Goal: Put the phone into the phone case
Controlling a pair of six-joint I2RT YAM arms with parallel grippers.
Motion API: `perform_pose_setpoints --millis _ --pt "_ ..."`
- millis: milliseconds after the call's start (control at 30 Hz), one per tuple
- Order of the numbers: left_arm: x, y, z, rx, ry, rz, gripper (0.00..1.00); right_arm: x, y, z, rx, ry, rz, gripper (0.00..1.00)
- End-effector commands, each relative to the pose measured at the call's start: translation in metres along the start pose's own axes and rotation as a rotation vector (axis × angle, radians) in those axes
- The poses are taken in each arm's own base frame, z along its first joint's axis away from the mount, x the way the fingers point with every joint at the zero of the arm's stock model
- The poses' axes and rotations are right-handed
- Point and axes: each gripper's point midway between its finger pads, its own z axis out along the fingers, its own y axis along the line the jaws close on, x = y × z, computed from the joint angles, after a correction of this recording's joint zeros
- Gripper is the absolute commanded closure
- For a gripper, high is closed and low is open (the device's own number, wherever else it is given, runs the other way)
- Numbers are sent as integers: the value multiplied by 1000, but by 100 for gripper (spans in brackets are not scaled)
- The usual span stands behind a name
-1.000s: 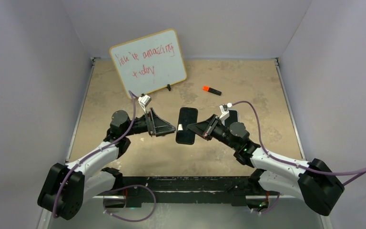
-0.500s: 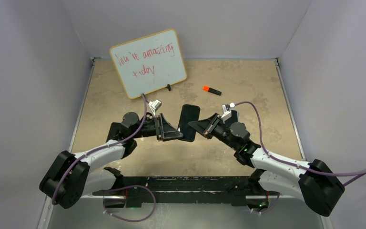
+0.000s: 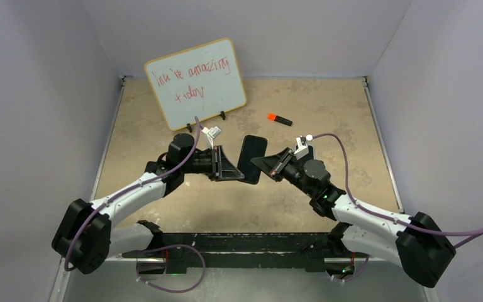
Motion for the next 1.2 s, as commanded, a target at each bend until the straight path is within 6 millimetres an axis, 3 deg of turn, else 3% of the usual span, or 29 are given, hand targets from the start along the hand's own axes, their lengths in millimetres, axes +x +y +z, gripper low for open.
perform_pose_setpoints --millis 0,67,133,267,400,600,833,967,1167 --pt "-12 12 -3 -121 -50 131 68 -2 22 4 -28 7 -55 100" --pt "-13 8 -4 -116 -61 137 58 -3 26 3 -42 3 -55 100" --pt "-15 4 -5 -97 -75 139 55 -4 29 2 -45 1 -55 100" --pt "-17 -3 -4 -65 -93 137 57 -3 30 3 -52 9 -50 100" --pt "-16 2 -2 -71 -86 133 73 -2 28 2 -55 9 -40 100" --pt "-13 9 -1 -86 -77 124 62 -1 28 -1 -61 8 -30 100" --pt "-12 10 2 -69 -64 112 81 1 23 1 -52 17 -25 100" --pt "-12 14 2 -81 -61 115 100 8 14 4 -28 50 -29 100" --pt "-19 28 -2 -196 -89 131 100 14 -6 7 52 81 -79 100"
